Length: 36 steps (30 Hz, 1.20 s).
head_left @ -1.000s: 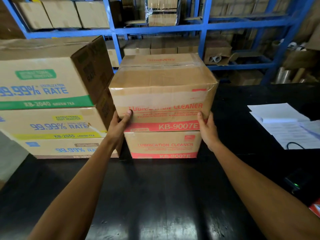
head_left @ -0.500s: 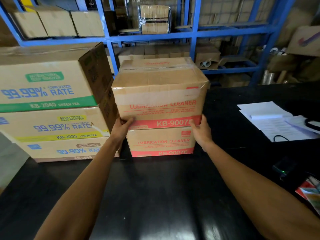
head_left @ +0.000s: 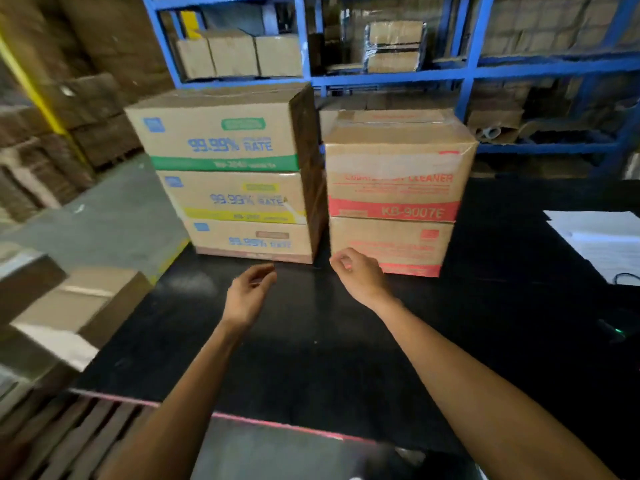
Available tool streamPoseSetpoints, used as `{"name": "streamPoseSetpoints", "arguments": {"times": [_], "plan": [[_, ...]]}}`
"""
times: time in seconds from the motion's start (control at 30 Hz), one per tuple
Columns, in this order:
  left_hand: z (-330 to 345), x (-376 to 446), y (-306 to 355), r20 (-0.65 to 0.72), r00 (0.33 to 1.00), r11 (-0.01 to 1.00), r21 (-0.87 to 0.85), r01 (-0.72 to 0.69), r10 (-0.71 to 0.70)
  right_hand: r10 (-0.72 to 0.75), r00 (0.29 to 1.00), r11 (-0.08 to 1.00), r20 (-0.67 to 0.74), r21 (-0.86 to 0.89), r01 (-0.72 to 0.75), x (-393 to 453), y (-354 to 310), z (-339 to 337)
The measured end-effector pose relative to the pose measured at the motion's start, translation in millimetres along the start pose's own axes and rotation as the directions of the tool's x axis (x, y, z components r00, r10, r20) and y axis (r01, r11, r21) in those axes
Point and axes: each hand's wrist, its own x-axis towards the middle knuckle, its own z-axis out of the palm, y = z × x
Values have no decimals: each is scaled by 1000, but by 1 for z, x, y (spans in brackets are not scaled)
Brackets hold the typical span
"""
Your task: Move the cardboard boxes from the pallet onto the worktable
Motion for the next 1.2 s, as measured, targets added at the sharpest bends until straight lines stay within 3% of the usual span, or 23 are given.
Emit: {"name": "streamPoseSetpoints", "arguments": {"times": [0.23,0.57,0.83,1.2], "plan": [[-130,-104,-62,-249,954,986,-49,159,-166,-133,961,991,241,66,120,-60,-87,132],[-324,-197,-178,-545,710,895,-271,354,-445,-287,754,957,590,134,259,-105,-219,351],[-532,-229,-310,-519,598,791,-431,434,-611,-259,585,953,769,103,286,-116,-351,589],[-730,-186,-452,-482,470,672,-497,549,-740,-181,439,941,880,25,337,-72,-485,826]]}}
